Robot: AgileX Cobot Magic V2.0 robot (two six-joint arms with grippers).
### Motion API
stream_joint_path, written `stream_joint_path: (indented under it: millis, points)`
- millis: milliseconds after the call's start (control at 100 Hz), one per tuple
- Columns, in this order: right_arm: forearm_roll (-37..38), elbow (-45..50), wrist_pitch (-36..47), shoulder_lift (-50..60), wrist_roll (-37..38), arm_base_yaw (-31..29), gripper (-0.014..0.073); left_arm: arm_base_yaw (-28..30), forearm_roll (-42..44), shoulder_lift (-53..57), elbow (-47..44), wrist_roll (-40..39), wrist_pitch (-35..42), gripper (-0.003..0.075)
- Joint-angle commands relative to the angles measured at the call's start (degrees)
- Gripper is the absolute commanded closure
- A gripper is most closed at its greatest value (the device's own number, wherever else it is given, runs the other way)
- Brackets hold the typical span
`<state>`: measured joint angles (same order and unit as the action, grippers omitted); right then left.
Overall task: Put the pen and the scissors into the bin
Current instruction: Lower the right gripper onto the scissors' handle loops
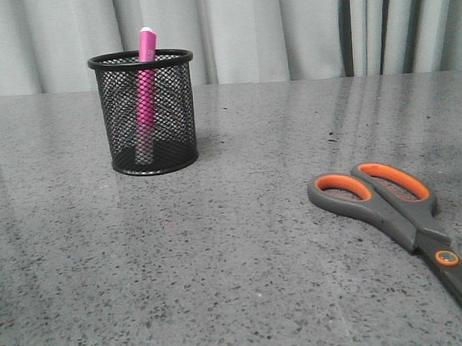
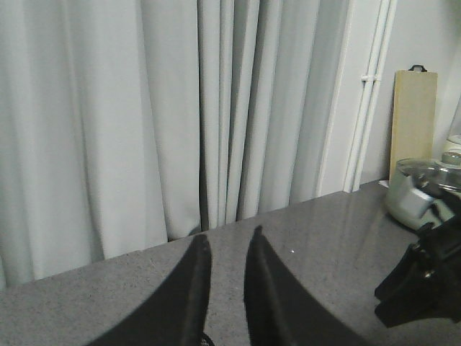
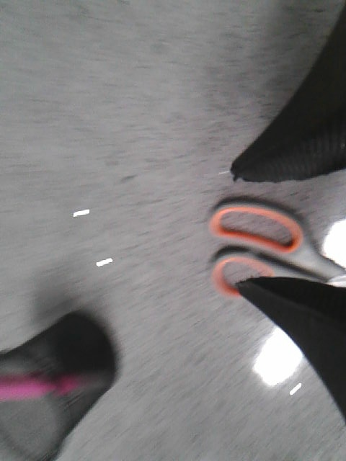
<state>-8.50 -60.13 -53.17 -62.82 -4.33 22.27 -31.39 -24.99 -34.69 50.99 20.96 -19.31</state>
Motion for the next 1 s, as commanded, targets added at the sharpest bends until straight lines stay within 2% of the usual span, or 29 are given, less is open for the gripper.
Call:
stream_joint_path:
  millis: [0, 60, 120, 180, 260, 520, 770, 990]
  points:
    - [10.1, -2.2, -2.5, -2.7, 9.8, 6.5, 0.0318, -0.3, -2.5, 1.2, -0.1, -0.2, 3.2, 0.0626]
    - [12.9, -2.2, -4.5, -5.2, 15.0, 10.0, 0.0293, -0.3, -3.0, 1.5, -0.7, -0.2, 2.8, 0.0626]
    - [13.1, -2.2, -6.0, -7.1, 17.7, 12.4, 0.0232, -0.3, -3.0, 1.6, -0.8, -0.2, 2.2, 0.0626]
    - [12.8, -2.2, -7.0, -8.9, 20.3, 13.5, 0.0157, -0.3, -3.1, 1.6, -0.8, -0.2, 1.8, 0.0626]
    - [12.8, -2.2, -8.2, -10.9, 21.7, 13.9, 0.0106, -0.3, -3.1, 1.6, -0.8, -0.2, 1.7, 0.0626]
    - [5.1, -2.2, -6.5, -15.9, 22.8, 13.9, 0.0109, -0.3, -3.1, 1.6, -0.8, -0.2, 1.2, 0.0626]
    - [4.7, -1.8, -7.6, -22.0, 24.3, 13.9, 0.0191, -0.3, -3.1, 1.6, -0.8, -0.2, 0.6, 0.0626]
    - [4.8, -1.8, -9.1, -25.1, 24.5, 13.9, 0.0193, -0.3, -2.9, 1.6, -0.8, -0.2, 0.3, 0.0626]
